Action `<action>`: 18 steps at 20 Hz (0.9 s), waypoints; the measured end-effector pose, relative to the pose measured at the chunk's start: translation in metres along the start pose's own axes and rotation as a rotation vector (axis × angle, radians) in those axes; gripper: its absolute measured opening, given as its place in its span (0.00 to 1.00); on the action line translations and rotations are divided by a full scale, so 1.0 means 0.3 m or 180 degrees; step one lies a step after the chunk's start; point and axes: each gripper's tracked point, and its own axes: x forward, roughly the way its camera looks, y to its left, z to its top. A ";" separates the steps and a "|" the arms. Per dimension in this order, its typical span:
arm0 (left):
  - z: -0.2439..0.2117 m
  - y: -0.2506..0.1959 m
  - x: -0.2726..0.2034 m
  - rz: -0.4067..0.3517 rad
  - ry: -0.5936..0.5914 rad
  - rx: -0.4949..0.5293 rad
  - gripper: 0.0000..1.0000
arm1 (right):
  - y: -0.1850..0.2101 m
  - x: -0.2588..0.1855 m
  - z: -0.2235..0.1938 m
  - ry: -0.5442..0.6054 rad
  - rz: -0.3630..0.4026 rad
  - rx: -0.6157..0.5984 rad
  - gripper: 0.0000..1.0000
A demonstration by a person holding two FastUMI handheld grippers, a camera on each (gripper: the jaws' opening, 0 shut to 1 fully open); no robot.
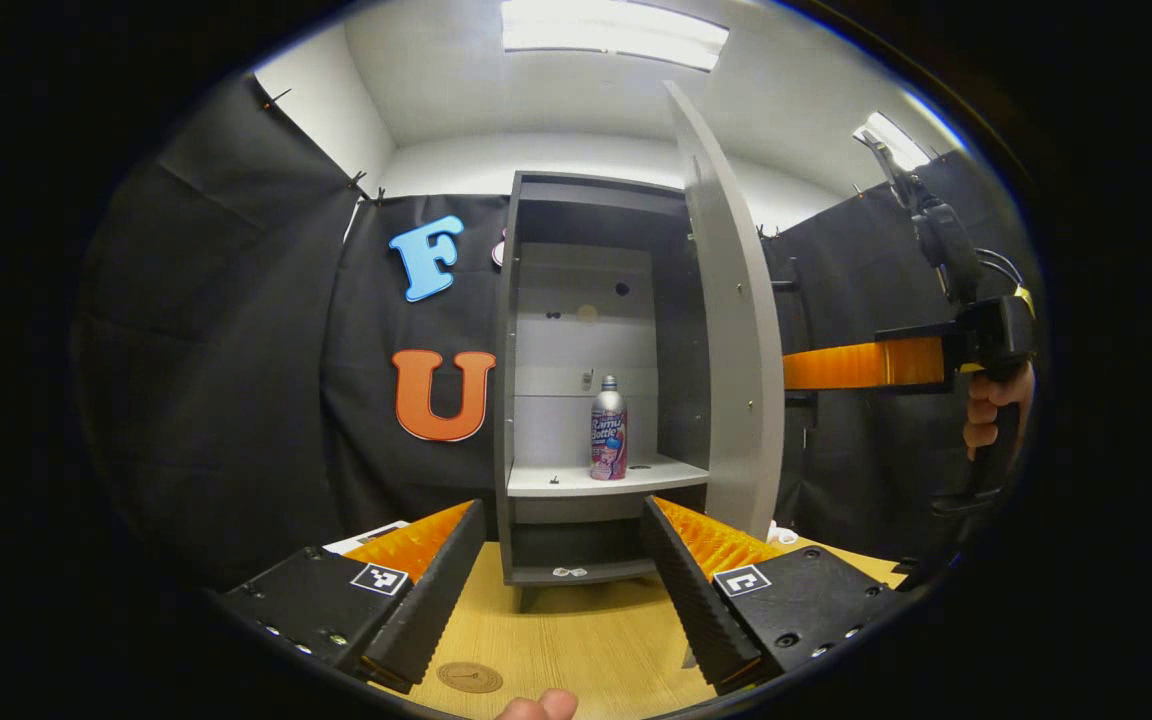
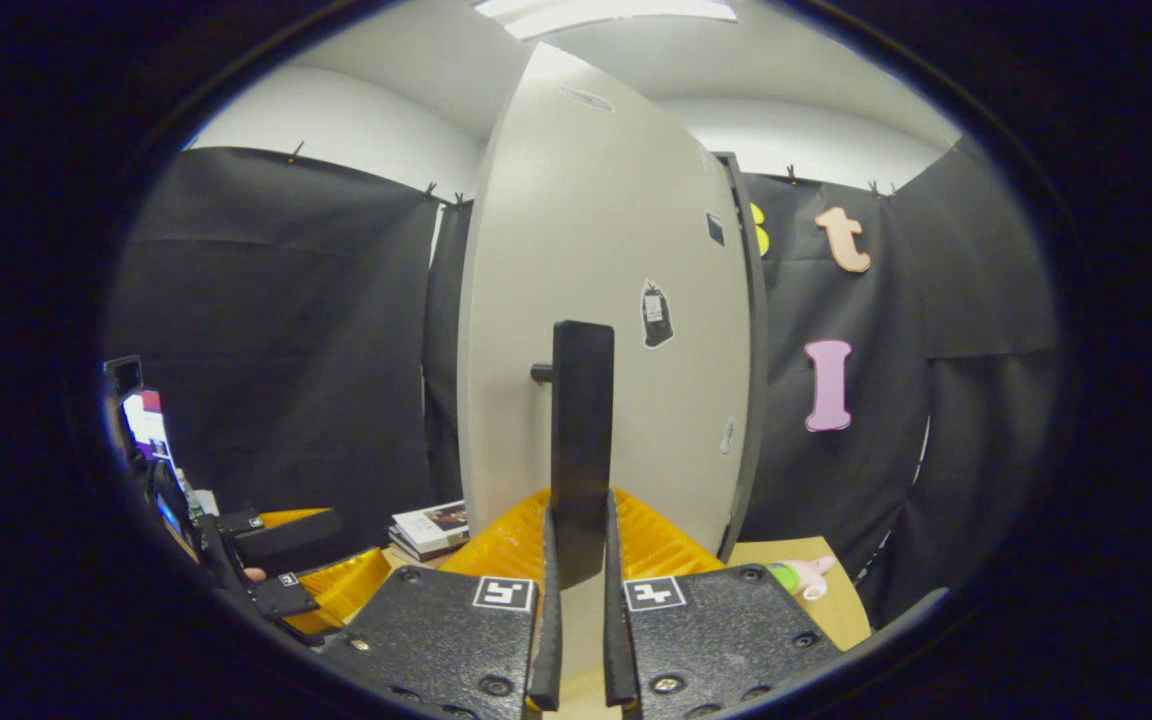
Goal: Open the cabinet door with the right hand, grasp the bottle in the cabinet with the left hand and place it on the coaster, then close the cabinet door with the right hand.
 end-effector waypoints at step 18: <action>-0.037 -0.128 0.016 -0.0185 0.0090 0.0028 0.95 | -0.154 -0.052 -0.005 -0.0022 -0.0656 0.0036 0.08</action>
